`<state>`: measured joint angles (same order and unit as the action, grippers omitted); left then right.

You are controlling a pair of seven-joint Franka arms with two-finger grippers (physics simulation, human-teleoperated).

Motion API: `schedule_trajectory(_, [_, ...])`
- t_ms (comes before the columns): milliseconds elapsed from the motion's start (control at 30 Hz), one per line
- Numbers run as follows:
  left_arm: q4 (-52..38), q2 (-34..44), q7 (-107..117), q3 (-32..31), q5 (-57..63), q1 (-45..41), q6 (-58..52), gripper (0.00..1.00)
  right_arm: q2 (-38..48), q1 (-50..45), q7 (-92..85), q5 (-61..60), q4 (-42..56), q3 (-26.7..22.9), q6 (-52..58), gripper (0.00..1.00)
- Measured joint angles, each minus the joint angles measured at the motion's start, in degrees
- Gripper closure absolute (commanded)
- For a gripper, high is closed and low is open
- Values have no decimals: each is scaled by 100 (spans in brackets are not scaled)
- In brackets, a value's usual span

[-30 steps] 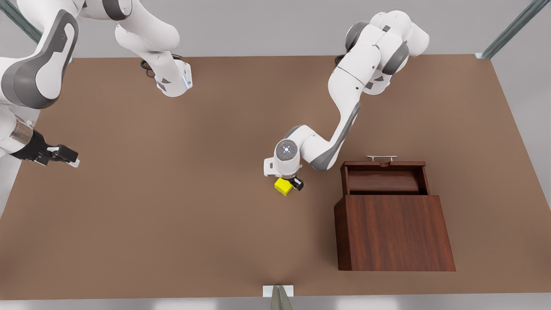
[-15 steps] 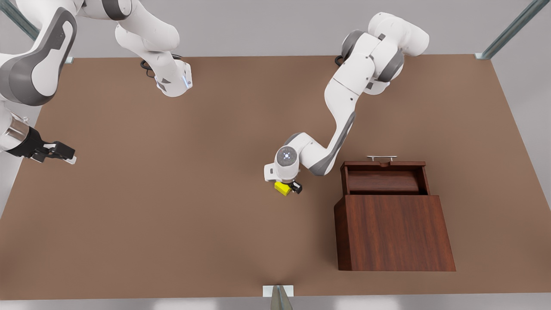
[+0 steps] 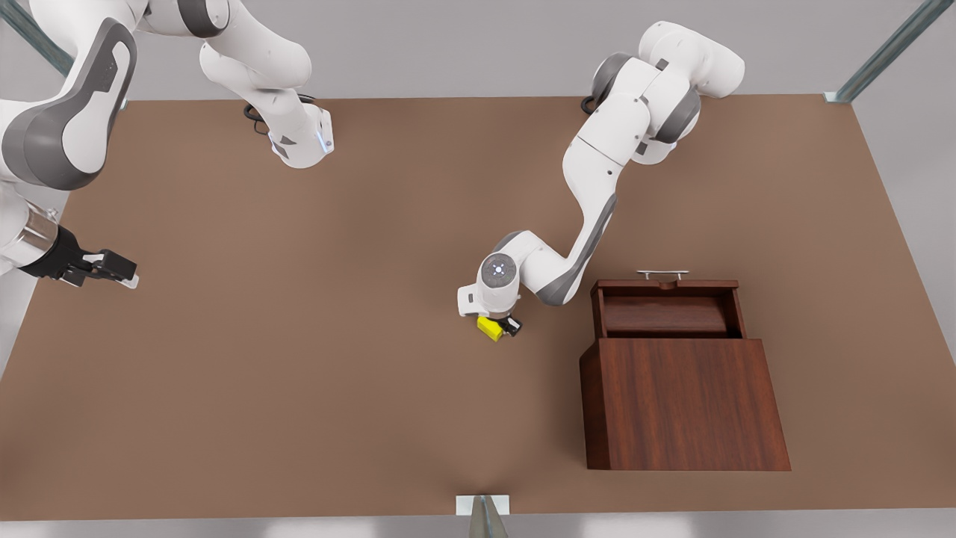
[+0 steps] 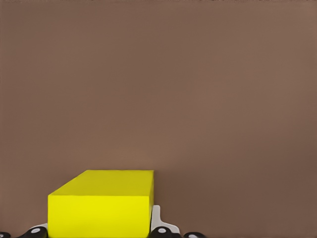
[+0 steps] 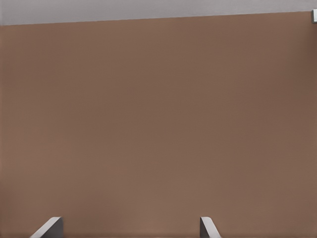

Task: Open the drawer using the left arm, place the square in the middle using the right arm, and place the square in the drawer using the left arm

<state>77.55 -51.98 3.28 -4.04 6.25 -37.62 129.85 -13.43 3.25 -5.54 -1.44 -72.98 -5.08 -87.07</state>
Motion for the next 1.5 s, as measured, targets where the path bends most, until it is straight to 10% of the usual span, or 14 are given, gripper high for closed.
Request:
schedule_trajectory(533, [28,1536,187,111,21,81,-857,30,-15,3,-20,-9,3,11,-30,0])
schedule_trajectory(1400, [1951,3301,-2419,2532,-611,93,-2123,29,-35,-17,-30,1,7,18,-74,0])
schedule_trajectory(1500, [1969,3215,-2709,2574,-637,99,-2135,0,-35,-18,-30,-2,6,18,-84,0])
